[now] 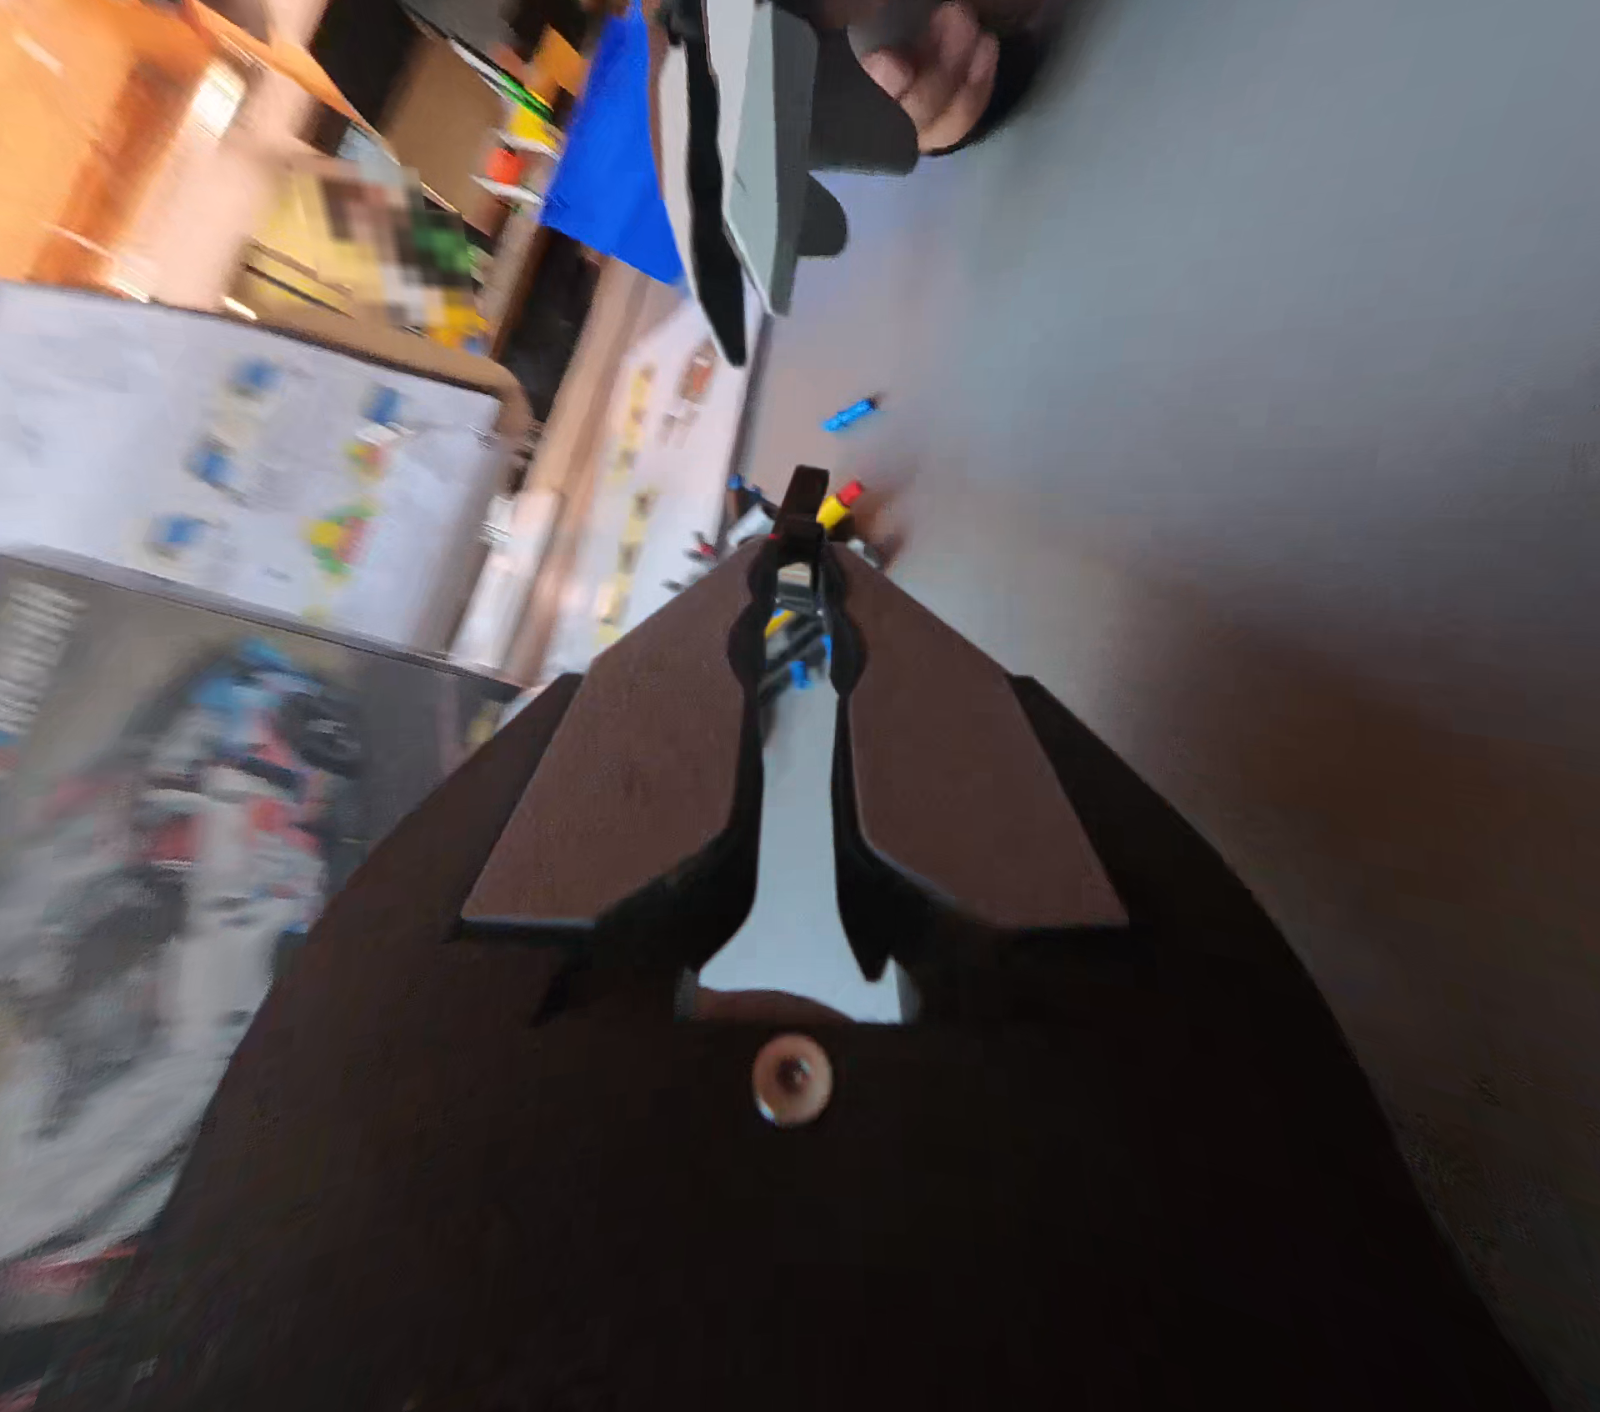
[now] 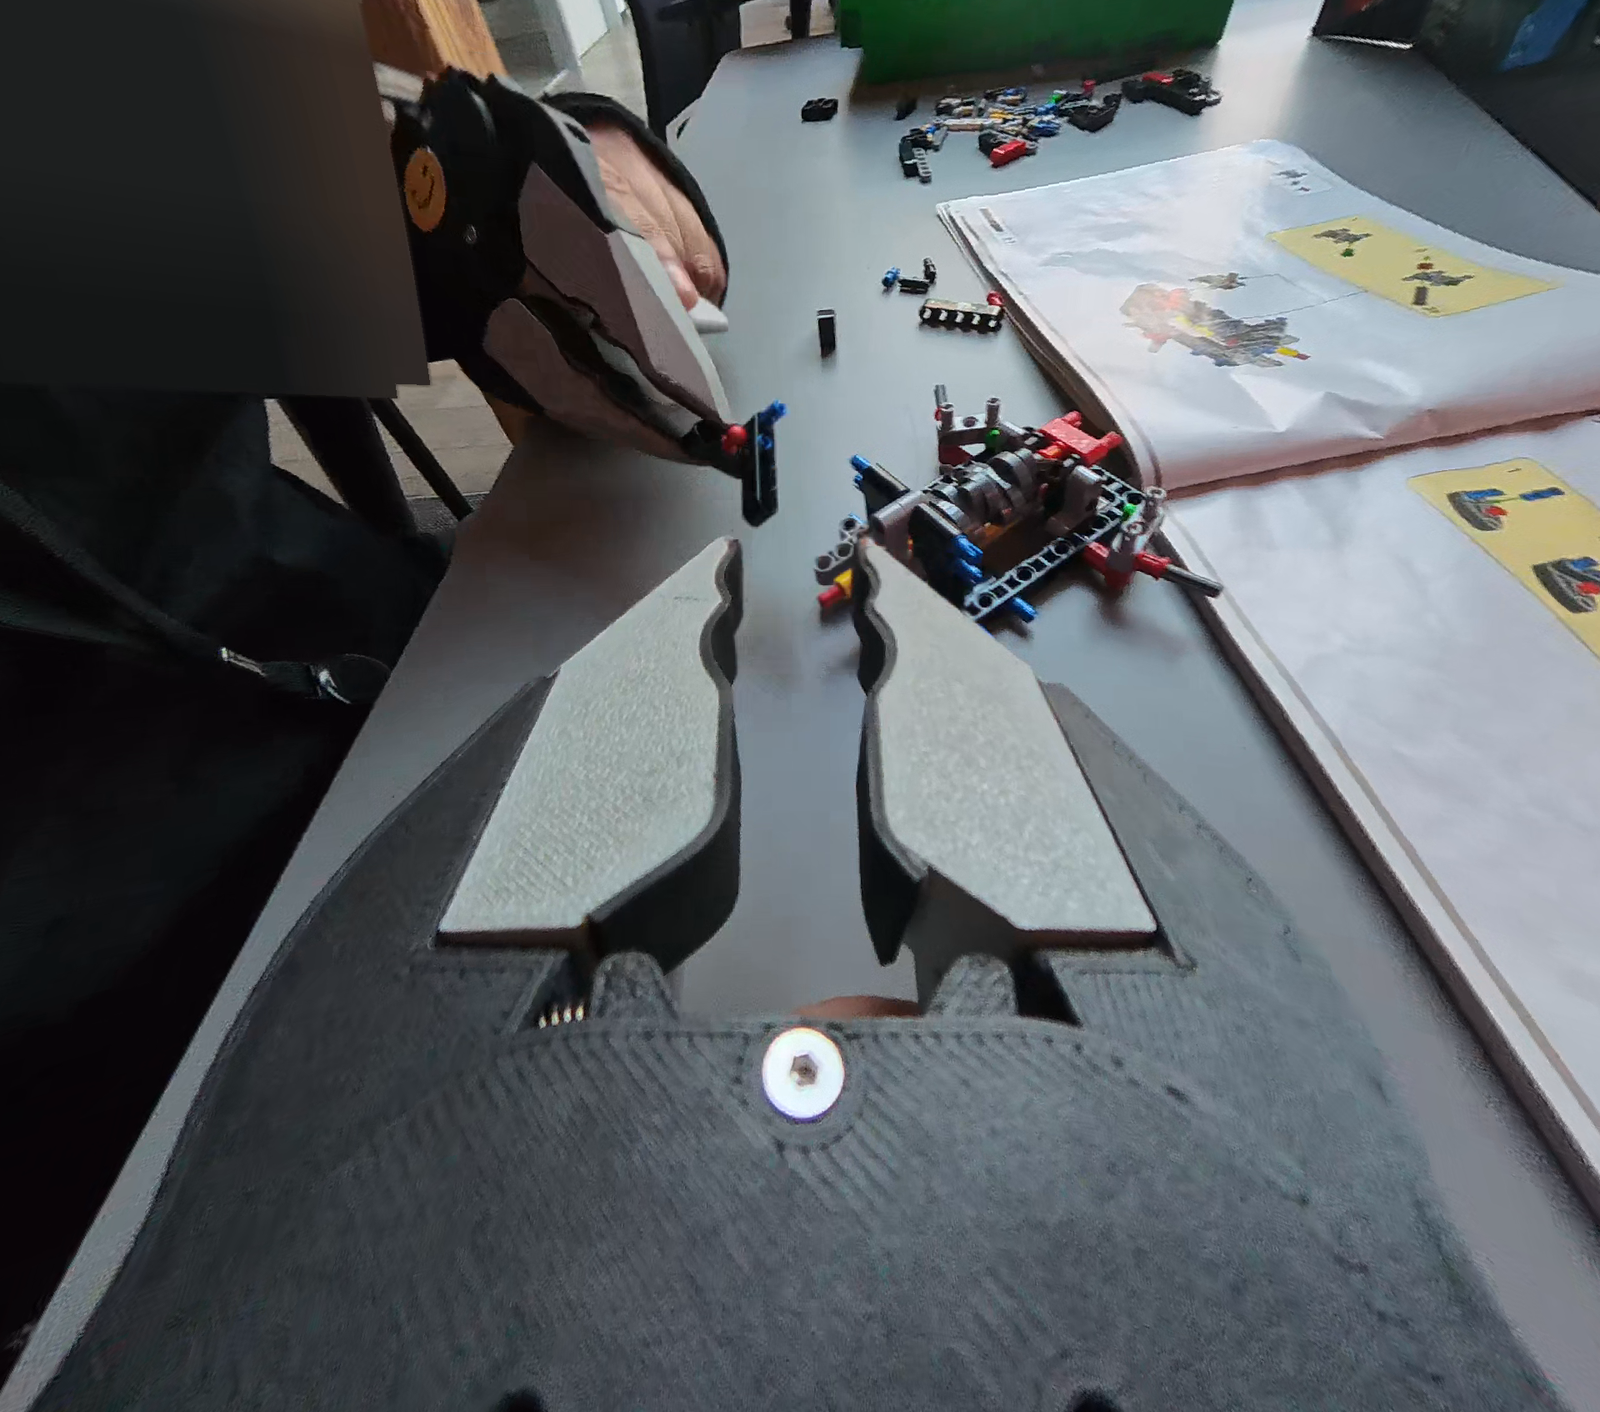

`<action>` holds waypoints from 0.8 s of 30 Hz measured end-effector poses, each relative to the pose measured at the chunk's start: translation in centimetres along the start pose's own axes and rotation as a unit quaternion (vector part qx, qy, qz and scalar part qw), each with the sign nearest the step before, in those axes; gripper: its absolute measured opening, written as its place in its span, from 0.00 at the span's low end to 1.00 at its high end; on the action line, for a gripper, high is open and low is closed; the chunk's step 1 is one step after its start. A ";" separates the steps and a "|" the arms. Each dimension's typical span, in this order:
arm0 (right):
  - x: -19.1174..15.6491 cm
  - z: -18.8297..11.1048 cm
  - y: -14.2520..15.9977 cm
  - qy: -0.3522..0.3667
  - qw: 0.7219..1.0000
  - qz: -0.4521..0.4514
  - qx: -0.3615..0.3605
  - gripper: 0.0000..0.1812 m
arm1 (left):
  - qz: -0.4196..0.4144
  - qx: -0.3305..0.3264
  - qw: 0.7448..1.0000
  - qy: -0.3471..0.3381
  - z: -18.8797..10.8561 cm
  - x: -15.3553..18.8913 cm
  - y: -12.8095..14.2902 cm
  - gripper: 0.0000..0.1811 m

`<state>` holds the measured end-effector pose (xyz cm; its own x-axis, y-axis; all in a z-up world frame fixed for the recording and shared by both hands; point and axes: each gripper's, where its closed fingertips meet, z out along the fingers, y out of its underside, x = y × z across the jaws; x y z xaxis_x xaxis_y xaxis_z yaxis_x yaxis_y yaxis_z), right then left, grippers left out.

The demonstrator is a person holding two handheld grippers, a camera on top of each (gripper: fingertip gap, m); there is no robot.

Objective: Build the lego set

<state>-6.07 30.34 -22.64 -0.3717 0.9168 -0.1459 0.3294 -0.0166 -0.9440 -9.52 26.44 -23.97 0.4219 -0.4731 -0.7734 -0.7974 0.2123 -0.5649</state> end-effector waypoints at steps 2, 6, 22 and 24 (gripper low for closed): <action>-0.7 0.3 -0.2 -0.012 1.000 -0.003 0.004 0.12 | 0.048 0.017 0.998 -0.021 -0.3 0.3 -0.7 0.03; -1.9 1.3 -0.2 -0.029 0.999 -0.014 -0.004 0.12 | 0.053 0.035 0.996 -0.059 -0.6 -0.3 -1.6 0.03; -3.4 2.4 -0.4 -0.040 0.999 -0.027 -0.002 0.03 | 0.115 0.066 0.987 -0.089 0.1 0.3 -3.6 0.03; -3.3 2.3 -0.5 -0.040 0.999 -0.024 -0.001 0.03 | 0.108 0.066 0.988 -0.091 0.2 0.2 -3.5 0.03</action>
<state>-6.95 26.40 -22.37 -0.4554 0.8816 -0.1244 0.3111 0.0266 -0.9500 -6.54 25.78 -22.21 0.3283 -0.2461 -0.9120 -0.8190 0.4068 -0.4046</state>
